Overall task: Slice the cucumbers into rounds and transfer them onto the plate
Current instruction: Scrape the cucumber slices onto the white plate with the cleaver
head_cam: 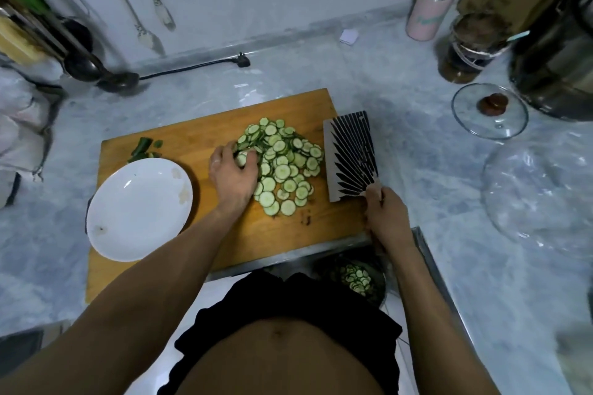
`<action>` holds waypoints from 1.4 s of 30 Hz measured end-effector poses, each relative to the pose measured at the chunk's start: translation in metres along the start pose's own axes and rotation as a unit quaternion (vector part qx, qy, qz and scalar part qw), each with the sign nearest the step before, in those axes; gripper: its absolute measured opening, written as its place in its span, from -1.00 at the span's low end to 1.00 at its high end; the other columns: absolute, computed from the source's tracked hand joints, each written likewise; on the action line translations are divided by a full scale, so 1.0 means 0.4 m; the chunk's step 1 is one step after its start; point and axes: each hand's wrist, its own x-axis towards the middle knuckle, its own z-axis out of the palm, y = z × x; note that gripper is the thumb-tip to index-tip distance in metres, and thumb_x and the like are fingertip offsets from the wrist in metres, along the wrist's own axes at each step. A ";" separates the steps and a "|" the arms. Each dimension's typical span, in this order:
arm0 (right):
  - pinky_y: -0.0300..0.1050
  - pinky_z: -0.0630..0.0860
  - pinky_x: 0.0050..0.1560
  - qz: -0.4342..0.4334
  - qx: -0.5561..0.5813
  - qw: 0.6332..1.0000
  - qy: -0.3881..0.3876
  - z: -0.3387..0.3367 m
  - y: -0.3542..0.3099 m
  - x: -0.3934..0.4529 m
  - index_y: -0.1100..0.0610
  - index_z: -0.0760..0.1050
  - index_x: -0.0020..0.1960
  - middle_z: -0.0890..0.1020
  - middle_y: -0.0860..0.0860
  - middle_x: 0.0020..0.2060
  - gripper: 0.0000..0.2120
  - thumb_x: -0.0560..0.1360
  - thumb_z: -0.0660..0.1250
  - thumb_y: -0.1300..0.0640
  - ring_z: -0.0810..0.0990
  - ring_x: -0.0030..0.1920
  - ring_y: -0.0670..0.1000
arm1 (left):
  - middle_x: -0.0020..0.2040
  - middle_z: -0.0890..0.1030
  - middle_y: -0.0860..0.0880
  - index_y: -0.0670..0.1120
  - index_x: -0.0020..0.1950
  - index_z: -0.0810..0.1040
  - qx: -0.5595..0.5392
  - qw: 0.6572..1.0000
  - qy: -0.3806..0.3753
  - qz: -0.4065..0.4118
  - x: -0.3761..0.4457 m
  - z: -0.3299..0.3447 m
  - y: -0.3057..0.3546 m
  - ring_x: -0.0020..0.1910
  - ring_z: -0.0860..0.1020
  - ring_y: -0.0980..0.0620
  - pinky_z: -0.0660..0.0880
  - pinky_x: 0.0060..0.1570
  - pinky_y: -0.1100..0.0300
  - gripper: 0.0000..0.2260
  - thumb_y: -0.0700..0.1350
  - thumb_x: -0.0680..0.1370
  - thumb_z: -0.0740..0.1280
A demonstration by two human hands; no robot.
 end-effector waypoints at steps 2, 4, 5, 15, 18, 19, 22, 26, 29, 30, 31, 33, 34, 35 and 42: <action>-0.05 0.50 -0.06 -0.015 -0.018 1.000 -0.006 -0.003 0.004 0.013 0.14 0.53 0.16 0.63 0.13 -0.04 -0.62 0.67 0.08 -0.10 0.61 -0.04 0.15 | 0.45 0.38 -0.16 -0.05 0.45 0.41 0.000 1.000 0.002 0.020 -0.004 0.013 0.010 0.46 0.26 -0.14 0.17 0.46 -0.08 -0.36 0.30 0.49 0.13; -0.08 0.47 -0.06 -0.021 -0.022 0.999 -0.022 0.000 -0.008 0.018 0.16 0.53 0.13 0.62 0.10 -0.04 -0.65 0.67 0.09 -0.06 0.58 -0.02 0.13 | 0.48 0.34 -0.14 -0.01 0.47 0.38 0.011 0.999 -0.003 0.037 -0.010 0.026 0.026 0.49 0.22 -0.11 0.08 0.48 -0.14 -0.37 0.32 0.50 0.13; -0.09 0.42 -0.12 -0.024 -0.028 0.999 -0.032 0.005 -0.015 0.021 0.15 0.50 0.03 0.60 0.08 -0.10 -0.68 0.67 0.10 -0.05 0.57 -0.06 0.12 | 0.49 0.33 -0.12 0.02 0.48 0.37 0.021 0.999 -0.008 0.041 -0.014 0.033 0.035 0.50 0.21 -0.10 0.02 0.48 -0.18 -0.37 0.32 0.51 0.14; -0.11 0.34 -0.18 -0.078 -0.057 0.990 -0.103 0.083 -0.079 0.049 0.21 0.48 0.00 0.58 0.10 -0.14 -0.64 0.66 0.13 -0.08 0.54 -0.13 0.04 | 0.51 0.28 -0.10 0.10 0.51 0.29 0.066 0.996 -0.039 0.041 -0.043 0.051 0.086 0.52 0.13 -0.09 -0.18 0.50 -0.18 -0.35 0.40 0.50 0.12; -0.18 0.32 -0.30 -0.081 -0.070 0.987 -0.122 0.070 -0.074 0.067 0.16 0.43 -0.09 0.53 0.01 -0.23 -0.65 0.66 0.14 -0.10 0.48 -0.23 -0.08 | 0.56 0.15 -0.09 0.12 0.51 0.26 0.049 0.997 -0.040 0.046 -0.031 0.051 0.113 0.53 0.07 -0.17 0.09 0.46 -0.28 -0.33 0.39 0.48 0.21; -0.25 0.29 -0.33 -0.084 -0.073 0.986 -0.125 0.064 -0.072 0.070 0.12 0.41 -0.14 0.51 -0.03 -0.26 -0.67 0.66 0.14 -0.10 0.46 -0.26 -0.12 | 0.57 0.11 -0.09 0.14 0.52 0.25 0.051 0.997 -0.038 0.049 -0.024 0.053 0.122 0.53 0.06 -0.20 0.12 0.45 -0.29 -0.32 0.40 0.47 0.23; -0.30 0.26 -0.35 -0.087 -0.077 0.984 -0.132 0.057 -0.076 0.074 0.08 0.39 -0.16 0.49 -0.06 -0.28 -0.69 0.66 0.15 -0.08 0.44 -0.27 -0.15 | 0.58 0.09 -0.12 0.15 0.52 0.27 0.087 0.992 -0.054 0.080 -0.004 0.075 0.150 0.54 0.06 -0.20 0.14 0.44 -0.30 -0.29 0.45 0.44 0.20; -0.16 0.32 -0.30 -0.087 -0.070 0.985 -0.134 0.069 -0.084 0.075 0.13 0.42 -0.12 0.51 -0.03 -0.28 -0.70 0.65 0.17 -0.05 0.49 -0.24 -0.04 | 0.57 0.16 -0.10 0.15 0.48 0.37 0.161 0.978 -0.078 0.108 -0.024 0.124 0.176 0.56 0.01 -0.18 0.00 0.47 -0.27 -0.40 0.38 0.50 0.20; -0.04 0.46 -0.18 -0.073 -0.052 0.986 -0.137 0.070 -0.082 0.079 0.03 0.38 -0.20 0.51 -0.07 -0.31 -0.70 0.65 0.18 -0.08 0.54 -0.22 0.02 | 0.56 0.20 -0.09 0.12 0.45 0.41 0.196 0.968 -0.085 0.128 -0.042 0.143 0.182 0.56 0.02 -0.19 0.02 0.46 -0.24 -0.49 0.29 0.55 0.19; 0.00 0.51 -0.15 -0.068 -0.045 0.987 -0.138 0.069 -0.081 0.080 0.02 0.38 -0.21 0.52 -0.06 -0.32 -0.70 0.65 0.17 -0.09 0.56 -0.23 0.03 | 0.55 0.22 -0.09 0.11 0.44 0.43 0.200 0.967 -0.086 0.132 -0.044 0.144 0.183 0.55 0.03 -0.19 0.04 0.46 -0.23 -0.51 0.27 0.56 0.18; 0.05 0.55 -0.13 -0.063 -0.040 0.988 -0.138 0.068 -0.079 0.081 0.04 0.41 -0.19 0.54 -0.04 -0.31 -0.69 0.64 0.17 -0.10 0.57 -0.24 0.04 | 0.54 0.24 -0.09 0.10 0.42 0.44 0.198 0.967 -0.087 0.133 -0.043 0.143 0.185 0.55 0.04 -0.19 0.05 0.46 -0.22 -0.53 0.25 0.57 0.18; 0.12 0.58 -0.11 -0.058 -0.035 0.988 -0.139 0.067 -0.079 0.082 0.10 0.45 -0.15 0.57 0.01 -0.30 -0.65 0.64 0.16 -0.13 0.59 -0.26 0.08 | 0.52 0.28 -0.08 0.08 0.39 0.48 0.184 0.970 -0.090 0.132 -0.039 0.138 0.189 0.55 0.05 -0.19 0.10 0.44 -0.20 -0.57 0.21 0.58 0.19; 0.14 0.59 -0.10 -0.057 -0.034 0.988 -0.139 0.068 -0.082 0.083 0.12 0.46 -0.14 0.58 0.03 -0.30 -0.63 0.64 0.15 -0.14 0.59 -0.26 0.09 | 0.51 0.30 -0.07 0.07 0.37 0.50 0.177 0.971 -0.089 0.132 -0.036 0.135 0.191 0.54 0.06 -0.18 0.14 0.43 -0.21 -0.58 0.20 0.58 0.19; 0.15 0.59 -0.10 -0.058 -0.034 0.988 -0.137 0.068 -0.086 0.083 0.13 0.47 -0.13 0.59 0.03 -0.30 -0.62 0.64 0.15 -0.15 0.60 -0.27 0.10 | 0.49 0.33 -0.06 0.06 0.35 0.52 0.171 0.972 -0.086 0.133 -0.032 0.133 0.195 0.54 0.07 -0.18 0.19 0.41 -0.22 -0.59 0.19 0.58 0.19; 0.10 0.57 -0.18 -0.093 -0.038 0.986 -0.134 0.058 -0.140 0.081 0.03 0.42 -0.23 0.53 0.01 -0.37 -0.66 0.65 0.14 -0.10 0.57 -0.31 0.09 | 0.42 0.44 -0.04 0.03 0.29 0.57 0.180 0.972 -0.057 0.142 -0.010 0.109 0.222 0.52 0.15 -0.15 0.29 0.35 -0.16 -0.62 0.18 0.57 0.22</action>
